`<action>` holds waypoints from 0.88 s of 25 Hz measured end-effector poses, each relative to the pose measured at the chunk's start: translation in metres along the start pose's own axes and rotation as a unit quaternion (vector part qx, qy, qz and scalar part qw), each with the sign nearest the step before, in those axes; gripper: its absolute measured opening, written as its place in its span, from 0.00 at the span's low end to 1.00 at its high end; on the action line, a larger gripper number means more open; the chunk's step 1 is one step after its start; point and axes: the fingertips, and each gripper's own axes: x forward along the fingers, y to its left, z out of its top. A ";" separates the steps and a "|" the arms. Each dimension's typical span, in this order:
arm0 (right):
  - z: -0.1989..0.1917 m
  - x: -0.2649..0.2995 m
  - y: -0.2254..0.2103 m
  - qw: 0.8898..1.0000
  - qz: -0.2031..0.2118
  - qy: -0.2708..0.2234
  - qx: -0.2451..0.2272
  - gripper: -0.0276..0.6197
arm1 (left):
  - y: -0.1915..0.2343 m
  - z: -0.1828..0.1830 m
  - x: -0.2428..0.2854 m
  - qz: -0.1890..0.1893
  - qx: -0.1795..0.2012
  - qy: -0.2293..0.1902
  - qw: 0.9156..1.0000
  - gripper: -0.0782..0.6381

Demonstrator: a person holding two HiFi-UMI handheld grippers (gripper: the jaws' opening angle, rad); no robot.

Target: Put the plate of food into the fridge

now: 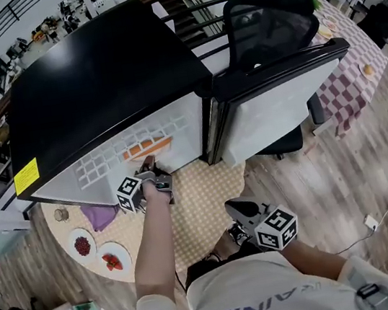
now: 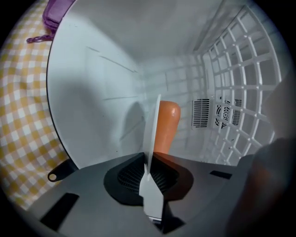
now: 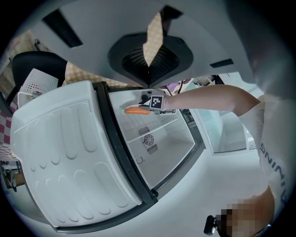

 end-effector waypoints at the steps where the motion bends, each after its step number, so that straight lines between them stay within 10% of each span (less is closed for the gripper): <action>1: 0.000 0.002 0.001 1.000 0.003 0.001 -0.001 0.08 | 0.002 0.001 0.002 0.007 -0.004 -0.002 1.000 0.16; 11: 0.001 0.011 0.012 1.000 0.011 0.004 -0.005 0.08 | 0.007 0.004 0.016 0.029 -0.022 0.016 0.999 0.17; 16: -0.005 0.014 0.013 1.000 0.015 0.008 0.003 0.08 | 0.002 -0.005 0.021 0.027 0.075 0.064 0.995 0.18; 22: -0.007 0.015 0.016 1.000 0.024 0.010 0.003 0.08 | -0.003 -0.033 0.016 0.020 0.185 0.155 0.970 0.32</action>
